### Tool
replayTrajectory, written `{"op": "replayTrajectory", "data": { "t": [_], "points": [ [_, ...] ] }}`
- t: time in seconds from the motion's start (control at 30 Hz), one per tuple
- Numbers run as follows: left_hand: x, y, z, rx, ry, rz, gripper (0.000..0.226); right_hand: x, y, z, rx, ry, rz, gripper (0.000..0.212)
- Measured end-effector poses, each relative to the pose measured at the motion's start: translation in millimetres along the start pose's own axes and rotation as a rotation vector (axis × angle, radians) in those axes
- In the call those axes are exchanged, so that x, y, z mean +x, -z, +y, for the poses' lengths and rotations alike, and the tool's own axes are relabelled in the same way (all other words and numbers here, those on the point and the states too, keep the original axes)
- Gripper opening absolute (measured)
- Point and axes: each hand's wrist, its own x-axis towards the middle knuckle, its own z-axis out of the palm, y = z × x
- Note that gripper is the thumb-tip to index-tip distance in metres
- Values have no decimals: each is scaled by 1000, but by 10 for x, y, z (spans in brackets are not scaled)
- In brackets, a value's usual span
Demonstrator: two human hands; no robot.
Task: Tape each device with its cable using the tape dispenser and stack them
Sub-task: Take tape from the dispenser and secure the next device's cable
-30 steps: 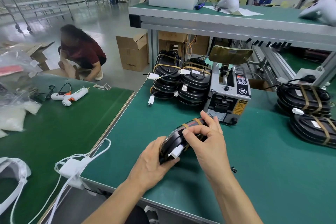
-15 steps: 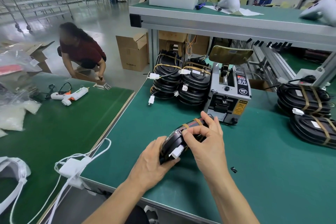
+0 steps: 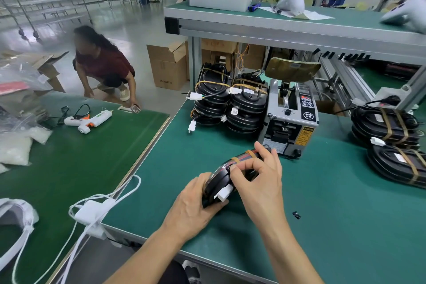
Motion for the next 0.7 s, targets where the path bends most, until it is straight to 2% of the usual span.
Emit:
{"op": "replayTrajectory", "data": {
  "t": [0.37, 0.7],
  "points": [
    [-6, 3, 22, -3, 16, 0, 52, 24, -22, 65, 67, 1, 60, 14],
    [-6, 4, 4, 3, 36, 11, 52, 9, -184, 93, 46, 33, 146, 15]
  ]
}}
